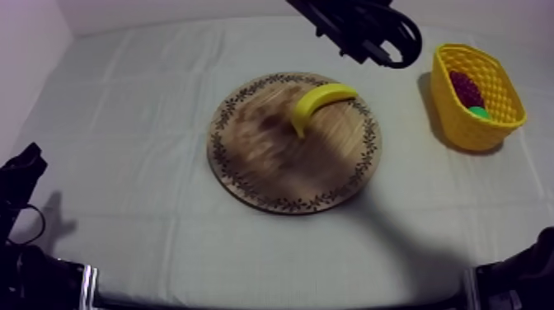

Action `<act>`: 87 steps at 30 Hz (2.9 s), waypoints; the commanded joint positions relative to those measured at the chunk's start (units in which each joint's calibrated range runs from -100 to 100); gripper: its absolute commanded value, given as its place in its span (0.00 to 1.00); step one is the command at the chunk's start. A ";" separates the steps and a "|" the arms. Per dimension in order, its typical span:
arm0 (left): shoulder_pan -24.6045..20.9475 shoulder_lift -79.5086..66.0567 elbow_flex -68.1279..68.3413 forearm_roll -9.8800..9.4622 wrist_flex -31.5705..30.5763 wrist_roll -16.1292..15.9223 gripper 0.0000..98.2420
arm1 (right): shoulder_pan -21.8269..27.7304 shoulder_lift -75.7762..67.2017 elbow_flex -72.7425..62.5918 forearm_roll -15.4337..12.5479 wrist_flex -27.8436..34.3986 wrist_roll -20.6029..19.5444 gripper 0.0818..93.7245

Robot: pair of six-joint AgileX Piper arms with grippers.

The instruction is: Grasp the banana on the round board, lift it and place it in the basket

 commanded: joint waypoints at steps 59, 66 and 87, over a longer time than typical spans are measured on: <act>0.01 0.00 -0.01 -0.01 0.01 -0.06 0.00 | 0.94 35.58 -7.13 8.34 -22.36 -15.21 0.72; 0.01 0.00 -0.01 -0.01 0.01 -0.06 0.00 | 2.31 37.75 -7.55 9.58 -24.96 -14.63 0.64; 0.01 0.00 -0.01 -0.01 0.01 -0.06 0.00 | 1.74 35.97 -4.36 8.64 -26.42 -14.96 0.16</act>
